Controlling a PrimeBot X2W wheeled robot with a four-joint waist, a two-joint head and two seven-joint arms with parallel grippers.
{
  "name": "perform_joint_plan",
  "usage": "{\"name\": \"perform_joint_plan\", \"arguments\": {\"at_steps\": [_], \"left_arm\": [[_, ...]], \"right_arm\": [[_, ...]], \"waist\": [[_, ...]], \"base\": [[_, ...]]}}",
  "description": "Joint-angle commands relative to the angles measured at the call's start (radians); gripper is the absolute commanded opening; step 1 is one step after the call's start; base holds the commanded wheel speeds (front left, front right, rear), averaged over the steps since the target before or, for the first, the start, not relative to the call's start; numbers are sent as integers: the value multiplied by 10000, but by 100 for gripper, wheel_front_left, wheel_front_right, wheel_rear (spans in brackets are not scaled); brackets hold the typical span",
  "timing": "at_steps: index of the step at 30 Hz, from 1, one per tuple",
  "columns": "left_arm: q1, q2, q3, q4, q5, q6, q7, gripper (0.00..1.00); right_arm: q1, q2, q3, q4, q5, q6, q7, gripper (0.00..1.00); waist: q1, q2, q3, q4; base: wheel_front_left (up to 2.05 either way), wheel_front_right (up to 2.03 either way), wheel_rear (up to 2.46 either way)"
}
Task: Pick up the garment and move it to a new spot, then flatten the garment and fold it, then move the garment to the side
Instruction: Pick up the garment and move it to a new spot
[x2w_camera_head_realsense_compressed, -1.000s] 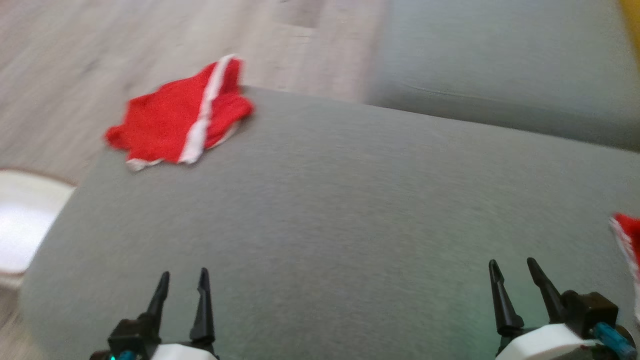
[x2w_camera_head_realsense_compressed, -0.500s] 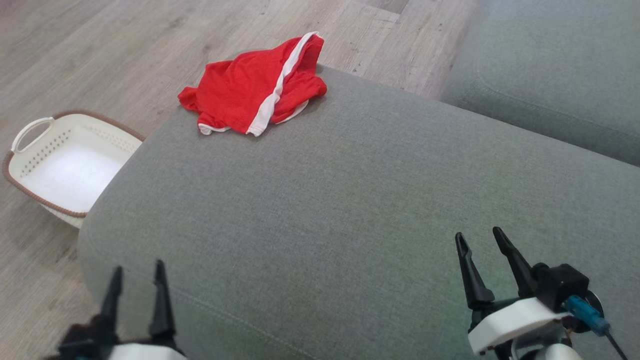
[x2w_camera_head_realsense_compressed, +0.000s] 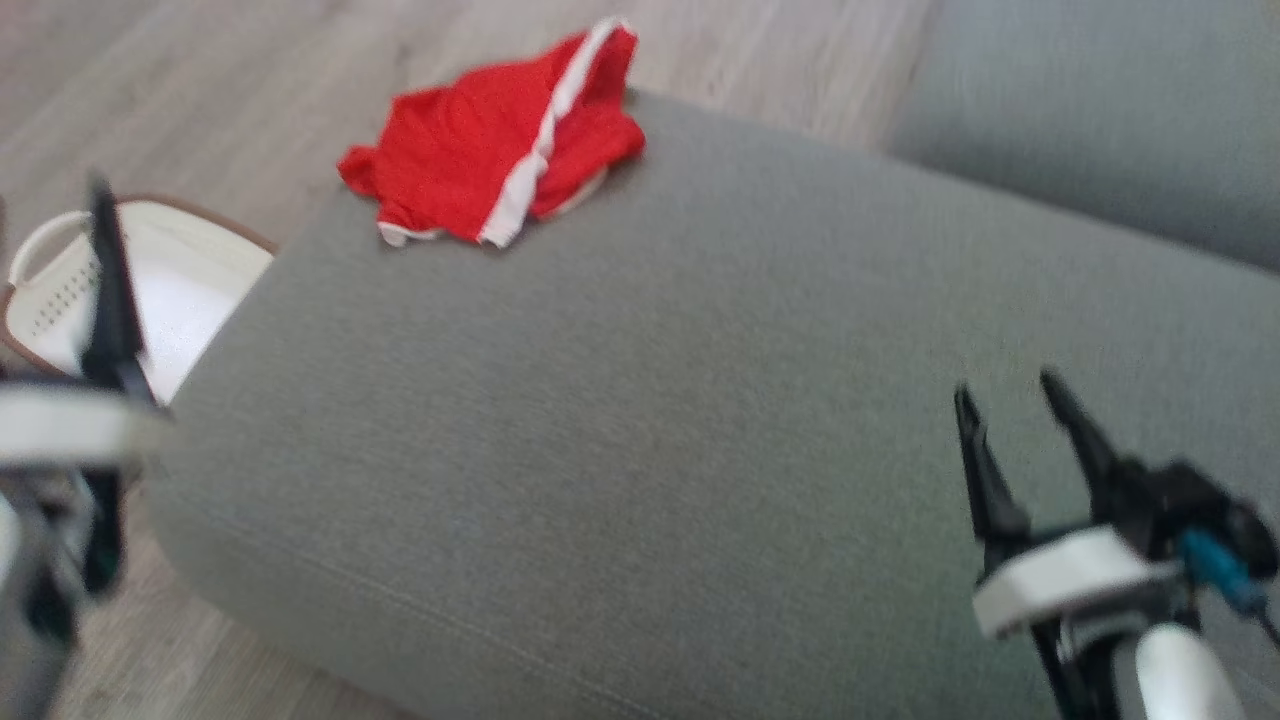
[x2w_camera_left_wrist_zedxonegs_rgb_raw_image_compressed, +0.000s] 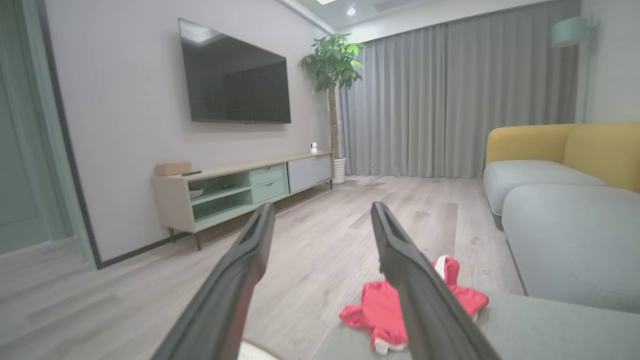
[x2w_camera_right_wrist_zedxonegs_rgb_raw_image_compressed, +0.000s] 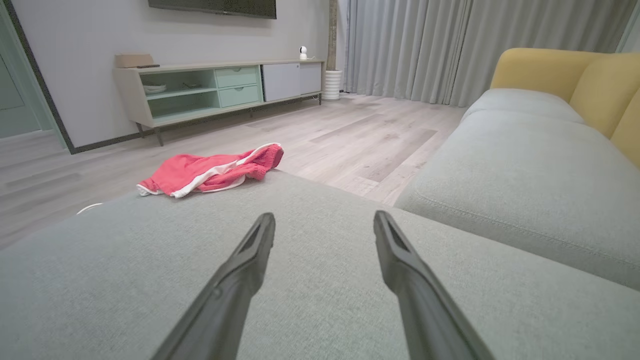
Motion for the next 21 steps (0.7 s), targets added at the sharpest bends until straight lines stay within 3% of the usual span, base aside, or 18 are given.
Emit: {"name": "perform_joint_plan", "arguments": {"at_steps": [1, 9, 14, 21], "left_arm": [[-1124, 526, 574, -137, -34, -108, 164, 100], [-4967, 1145, 276, 2278, 419, -1013, 1242, 100], [-6183, 673, 151, 4273, 97, -1308, 1651, 100], [-6489, -368, -303, 6390, -356, -2045, 1580, 100]], "right_arm": [[-779, -89, 201, -532, -208, 65, 134, 100], [-2118, -89, 768, -1443, -1036, 65, 1008, 100], [-2718, -428, 1116, -2063, -1402, 65, 1487, 100], [-2806, -682, 793, -2879, -1453, 65, 1947, 100]], "waist": [[0, 0, 1010, -701], [0, 0, 2784, -1964], [0, 0, 3818, -2465], [0, 0, 5007, -2588]], "base": [[0, 0, 0], [0, 0, 0], [0, 0, 0], [0, 0, 0]]}}
